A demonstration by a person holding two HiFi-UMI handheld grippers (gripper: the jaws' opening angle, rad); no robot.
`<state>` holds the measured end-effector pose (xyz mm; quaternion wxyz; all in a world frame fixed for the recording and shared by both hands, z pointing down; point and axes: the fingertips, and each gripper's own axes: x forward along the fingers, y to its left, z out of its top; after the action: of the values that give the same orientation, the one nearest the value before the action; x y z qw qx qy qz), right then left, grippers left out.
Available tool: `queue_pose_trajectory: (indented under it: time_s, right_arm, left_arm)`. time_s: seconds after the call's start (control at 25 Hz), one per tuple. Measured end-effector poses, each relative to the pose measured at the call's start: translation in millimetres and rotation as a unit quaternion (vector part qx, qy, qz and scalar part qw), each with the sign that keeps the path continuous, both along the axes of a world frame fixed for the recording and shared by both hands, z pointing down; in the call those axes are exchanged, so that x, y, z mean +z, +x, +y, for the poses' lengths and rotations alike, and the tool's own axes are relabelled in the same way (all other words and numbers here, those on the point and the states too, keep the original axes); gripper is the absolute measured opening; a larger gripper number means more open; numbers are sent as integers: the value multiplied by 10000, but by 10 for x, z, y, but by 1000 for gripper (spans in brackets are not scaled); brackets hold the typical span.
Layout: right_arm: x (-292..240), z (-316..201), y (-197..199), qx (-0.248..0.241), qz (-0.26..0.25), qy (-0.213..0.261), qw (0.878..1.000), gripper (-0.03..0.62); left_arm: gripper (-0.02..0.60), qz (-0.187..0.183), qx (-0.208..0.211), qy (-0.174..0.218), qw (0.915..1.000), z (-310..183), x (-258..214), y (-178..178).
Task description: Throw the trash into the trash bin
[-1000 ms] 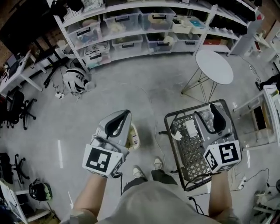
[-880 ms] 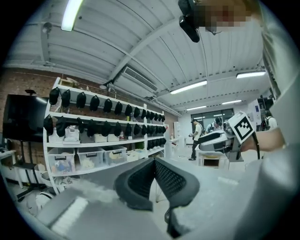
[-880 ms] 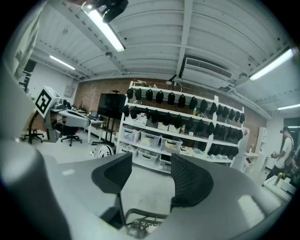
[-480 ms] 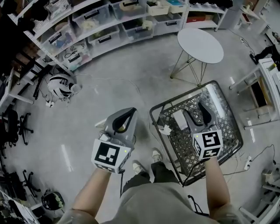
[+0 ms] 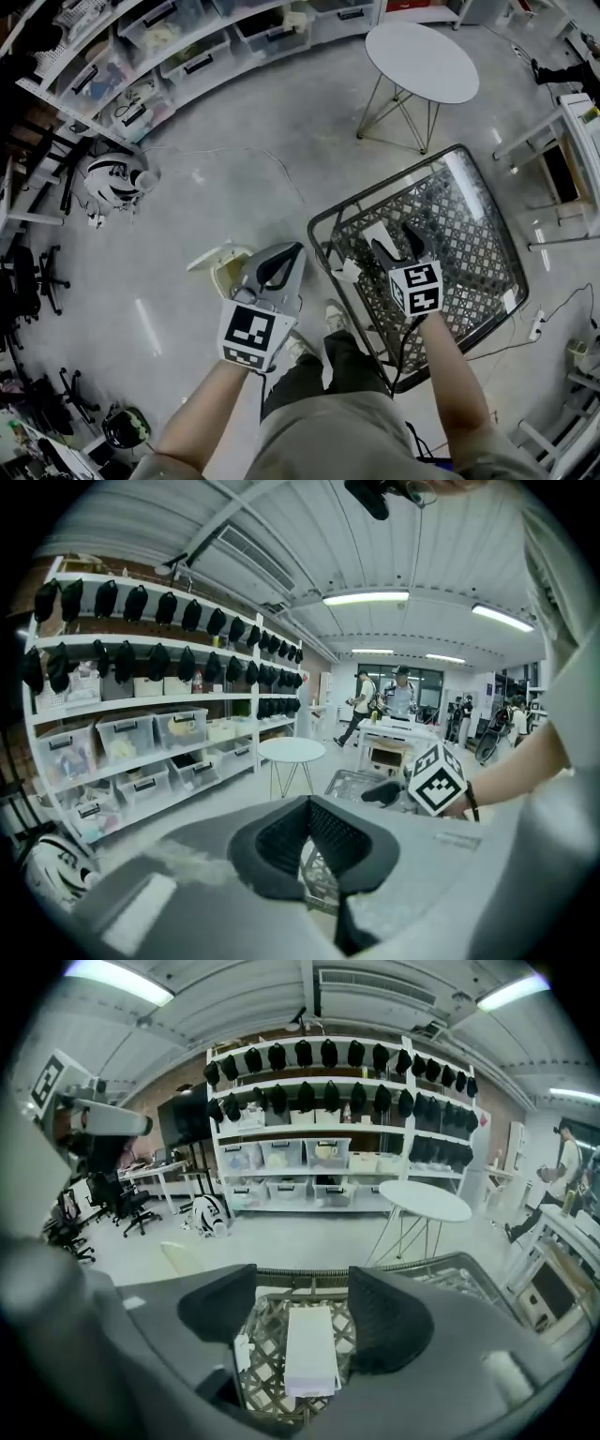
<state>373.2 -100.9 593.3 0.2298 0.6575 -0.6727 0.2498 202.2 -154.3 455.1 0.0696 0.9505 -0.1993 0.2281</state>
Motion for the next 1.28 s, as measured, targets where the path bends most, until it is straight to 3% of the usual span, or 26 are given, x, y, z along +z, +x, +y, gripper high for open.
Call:
queue_pose_trajectory:
  time_s: [0.28,0.6,0.8,1.04,1.28]
  right_arm:
    - [959,75,2,-120,-27,-967,9952,341]
    - [1498,219,133,-109,86,-1634,9865,359]
    - [1585,224,127,-63,89,-1703,9853,322]
    - [1480,169,132,106,-20,-1679,9857,310]
    - [1030,37,95,-179,186,-1367,9903,287]
  left_arm:
    - [2,-350,-15,-549,9979,15,691,7]
    - [3,-701,-178,-1109,9912,48,1250,-83]
    - [3,-901,-229,-1438,9852,122,1403,-122]
    - [3,-828,-280,-1410,9861,188,1383,-195]
    - [3,-738,-517,-1221,9884,111,1206,-361]
